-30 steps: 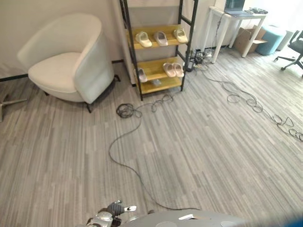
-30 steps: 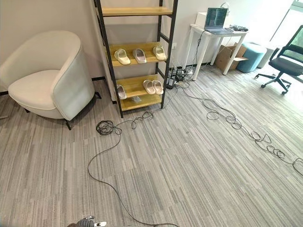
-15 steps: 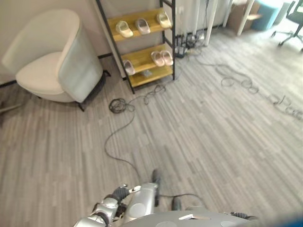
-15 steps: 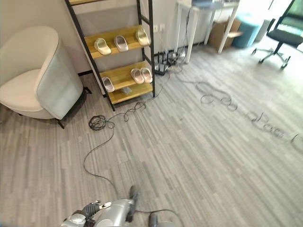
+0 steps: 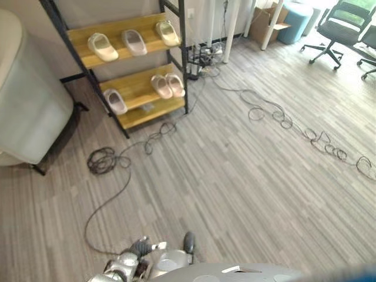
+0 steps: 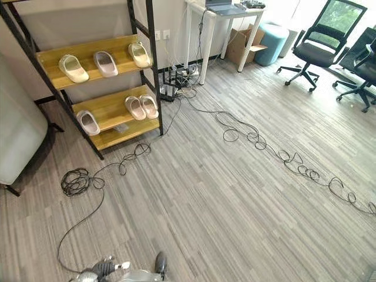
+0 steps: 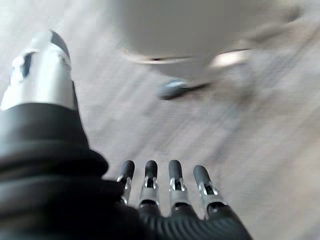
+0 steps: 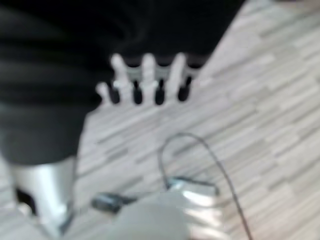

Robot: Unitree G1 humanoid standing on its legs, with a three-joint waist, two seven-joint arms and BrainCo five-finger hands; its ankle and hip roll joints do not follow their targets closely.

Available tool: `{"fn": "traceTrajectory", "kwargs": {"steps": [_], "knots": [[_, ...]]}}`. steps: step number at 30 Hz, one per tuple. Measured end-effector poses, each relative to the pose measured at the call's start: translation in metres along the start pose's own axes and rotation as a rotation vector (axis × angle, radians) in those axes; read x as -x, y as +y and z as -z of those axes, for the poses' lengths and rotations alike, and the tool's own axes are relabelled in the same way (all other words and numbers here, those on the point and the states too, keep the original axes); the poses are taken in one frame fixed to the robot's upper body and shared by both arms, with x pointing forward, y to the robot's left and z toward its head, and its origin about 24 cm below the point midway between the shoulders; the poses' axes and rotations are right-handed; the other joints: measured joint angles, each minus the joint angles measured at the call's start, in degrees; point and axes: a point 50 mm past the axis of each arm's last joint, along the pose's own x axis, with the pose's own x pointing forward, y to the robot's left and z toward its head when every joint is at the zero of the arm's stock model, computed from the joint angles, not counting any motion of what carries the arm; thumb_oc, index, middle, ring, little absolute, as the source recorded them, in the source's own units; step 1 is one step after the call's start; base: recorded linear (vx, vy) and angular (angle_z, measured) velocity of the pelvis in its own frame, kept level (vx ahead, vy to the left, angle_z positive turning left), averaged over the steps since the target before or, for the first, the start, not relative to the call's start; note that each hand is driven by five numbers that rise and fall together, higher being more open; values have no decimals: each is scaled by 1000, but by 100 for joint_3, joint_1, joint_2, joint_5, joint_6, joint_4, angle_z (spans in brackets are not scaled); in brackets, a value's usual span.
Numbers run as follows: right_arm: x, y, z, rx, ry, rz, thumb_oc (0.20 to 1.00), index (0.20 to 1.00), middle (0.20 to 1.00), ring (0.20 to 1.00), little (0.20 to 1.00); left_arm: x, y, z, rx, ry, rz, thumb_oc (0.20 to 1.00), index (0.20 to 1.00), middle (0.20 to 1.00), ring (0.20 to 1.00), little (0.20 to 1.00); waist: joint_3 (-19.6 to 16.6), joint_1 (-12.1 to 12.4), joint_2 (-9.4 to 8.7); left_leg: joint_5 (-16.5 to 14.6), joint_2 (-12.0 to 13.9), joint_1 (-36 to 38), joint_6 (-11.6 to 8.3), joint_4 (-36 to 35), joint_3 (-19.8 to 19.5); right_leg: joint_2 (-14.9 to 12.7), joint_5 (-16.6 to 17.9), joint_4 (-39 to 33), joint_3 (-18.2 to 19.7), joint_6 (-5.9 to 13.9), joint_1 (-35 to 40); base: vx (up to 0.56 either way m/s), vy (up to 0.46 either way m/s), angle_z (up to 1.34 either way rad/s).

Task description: Arrange the slippers neatly on the shoe rack.

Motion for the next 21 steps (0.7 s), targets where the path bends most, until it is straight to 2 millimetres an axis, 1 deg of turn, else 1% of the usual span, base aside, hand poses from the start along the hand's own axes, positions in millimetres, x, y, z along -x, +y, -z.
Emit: {"fn": "traceTrajectory", "kwargs": {"steps": [1, 2, 3, 4, 5, 6, 7, 8, 9, 10, 11, 12, 13, 14, 15, 16, 17, 18, 19, 20, 21], "knots": [[0, 0, -14, -10, -56, -4, 1000, 1000, 1000, 1000, 1000, -1, 2, -8, -6, -23, -4, 1000, 1000, 1000, 1000, 1000, 117, -94, 184, -201, 98, 139, 0, 249, -133, 25, 351, 1396, -443, 151, -526, 408, 170, 34], [0, 3, -15, -11, -71, -11, 1000, 1000, 1000, 1000, 1000, -1, 3, -9, -1, -25, -9, 1000, 1000, 1000, 1000, 1000, 102, -133, 212, -276, 44, 289, 41, 239, -293, 13, 354, 1835, -538, 119, -752, 448, 153, 48], [0, 3, -18, -5, -92, -16, 1000, 1000, 1000, 1000, 1000, -1, 3, -10, 1, -32, -12, 1000, 1000, 1000, 1000, 1000, 78, -160, 320, -478, 31, 551, 110, 148, -604, -49, 231, 2619, -675, -100, -1190, 416, 108, 35], [0, 2, -20, -4, -104, -13, 1000, 1000, 1000, 1000, 1000, -2, 3, -12, 0, -37, -11, 1000, 1000, 1000, 1000, 1000, 95, -204, 362, -545, 47, 661, 42, 76, -721, -97, 139, 2832, -734, -265, -1318, 433, 54, 50], [1, -1, -25, -3, -130, -8, 1000, 1000, 1000, 1000, 1000, -3, 0, -19, 0, -52, -5, 1000, 1000, 1000, 1000, 1000, 202, -340, 475, -733, 32, 928, 92, -43, -1037, -166, -127, 2972, -872, -691, -1807, 416, 6, 63], [1, -1, -29, -3, -141, -4, 1000, 1000, 1000, 1000, 1000, -3, -1, -19, 4, -50, -2, 1000, 1000, 1000, 1000, 1000, 293, -427, 557, -659, 69, 1044, 14, -56, -1134, -221, -261, 2790, -931, -782, -1979, 408, -32, 84], [3, -9, -34, -34, -170, 6, 1000, 1000, 1000, 1000, 1000, -3, -4, -15, 4, -28, 4, 1000, 1000, 1000, 1000, 1000, 381, -529, 656, -746, 98, 1169, 60, -61, -1310, -220, -292, 2525, -897, -751, -2383, 495, -119, 106], [3, -14, -29, -64, -167, 17, 1000, 1000, 1000, 1000, 1000, -1, -4, -3, 3, 16, 3, 1000, 1000, 1000, 1000, 1000, 488, -723, 659, -827, 117, 1447, -25, -84, -1562, -194, -296, 1731, -743, -779, -2676, 646, -201, 127], [3, -12, -24, -88, -145, 14, 1000, 1000, 1000, 1000, 1000, 1, -1, 13, -8, 68, -2, 1000, 1000, 1000, 1000, 1000, 495, -778, 551, -1074, 124, 1674, -179, -145, -1777, -179, -57, 530, -492, -802, -2899, 647, -227, 118], [2, -9, -15, -97, -117, 7, 1000, 1000, 1000, 1000, 1000, 4, 1, 23, -16, 94, -6, 1000, 1000, 1000, 1000, 1000, 465, -768, 415, -1230, 97, 1825, -242, -159, -1872, -294, 211, -124, -455, -833, -3063, 543, -198, 77], [2, -8, -16, -82, -119, 6, 1000, 1000, 1000, 1000, 1000, 5, 0, 27, -13, 107, -5, 1000, 1000, 1000, 1000, 1000, 453, -766, 387, -1350, 119, 1847, -248, -139, -1974, -332, 348, -539, -414, -916, -3130, 268, -100, 37], [2, -8, -16, -81, -116, 6, 1000, 1000, 1000, 1000, 1000, 5, 0, 30, -13, 117, -4, 1000, 1000, 1000, 1000, 1000, 432, -789, 296, -1363, 135, 1872, -254, -125, -1961, -327, 453, -848, -385, -919, -3080, 254, -110, 35], [1, -8, -14, -88, -106, 6, 1000, 1000, 1000, 1000, 1000, 7, -1, 37, -13, 140, 0, 1000, 1000, 1000, 1000, 1000, 468, -813, 297, -1437, 213, 2023, -357, -146, -2073, -339, 670, -1244, -270, -862, -3089, 135, -52, 56], [1, -6, -7, -84, -79, 5, 1000, 1000, 1000, 1000, 1000, 9, -3, 46, -14, 171, 6, 1000, 1000, 1000, 1000, 1000, 461, -896, 259, -1569, 274, 2195, -518, -127, -2087, -453, 596, -1415, -201, -876, -3004, 445, -246, 82], [2, -6, 11, -88, -19, 8, 1000, 1000, 1000, 1000, 1000, 11, -9, 53, -9, 189, 19, 1000, 1000, 1000, 1000, 1000, 417, -936, 313, -1869, 503, 2441, -865, 65, -2206, -351, 913, -1333, -151, -760, -2742, 449, -273, 90], [2, -7, 12, -95, -14, 11, 1000, 1000, 1000, 1000, 1000, 11, -13, 53, 0, 189, 28, 1000, 1000, 1000, 1000, 1000, 376, -948, 404, -1864, 673, 2431, -999, 210, -2336, -239, 942, -1175, -149, -753, -2696, 541, -350, 103], [2, -7, 14, -85, -4, 11, 1000, 1000, 1000, 1000, 1000, 11, -15, 51, 3, 182, 35, 1000, 1000, 1000, 1000, 1000, 364, -1062, 429, -1792, 781, 2454, -1144, 296, -2532, -173, 1111, -1181, -143, -828, -2520, 223, -158, 131], [2, -6, 24, -91, 30, 10, 1000, 1000, 1000, 1000, 1000, 9, -17, 45, 8, 166, 39, 1000, 1000, 1000, 1000, 1000, 341, -1112, 431, -1633, 856, 2512, -1393, 411, -2708, -105, 1369, -1184, -138, -1130, -2252, 294, -260, 116], [4, -13, 30, -77, 47, 30, 1000, 1000, 1000, 1000, 1000, 8, -23, 41, 27, 148, 50, 1000, 1000, 1000, 1000, 1000, 216, -913, 460, -1535, 856, 2440, -1626, 851, -2665, -27, 1217, -1140, -232, -1399, -2078, 389, -377, 69], [4, -17, 21, -74, 22, 39, 1000, 1000, 1000, 1000, 1000, 8, -23, 41, 36, 148, 47, 1000, 1000, 1000, 1000, 1000, 219, -886, 440, -1457, 815, 2307, -1646, 872, -2709, -27, 1151, -1150, -237, -1454, -2019, 469, -465, 24], [4, -22, 14, -100, 2, 49, 1000, 1000, 1000, 1000, 1000, 8, -22, 43, 68, 152, 37, 1000, 1000, 1000, 1000, 1000, 210, -937, 467, -1146, 870, 2218, -1835, 930, -2791, -14, 1046, -1131, -349, -1481, -1935, 363, -377, 58]]}}
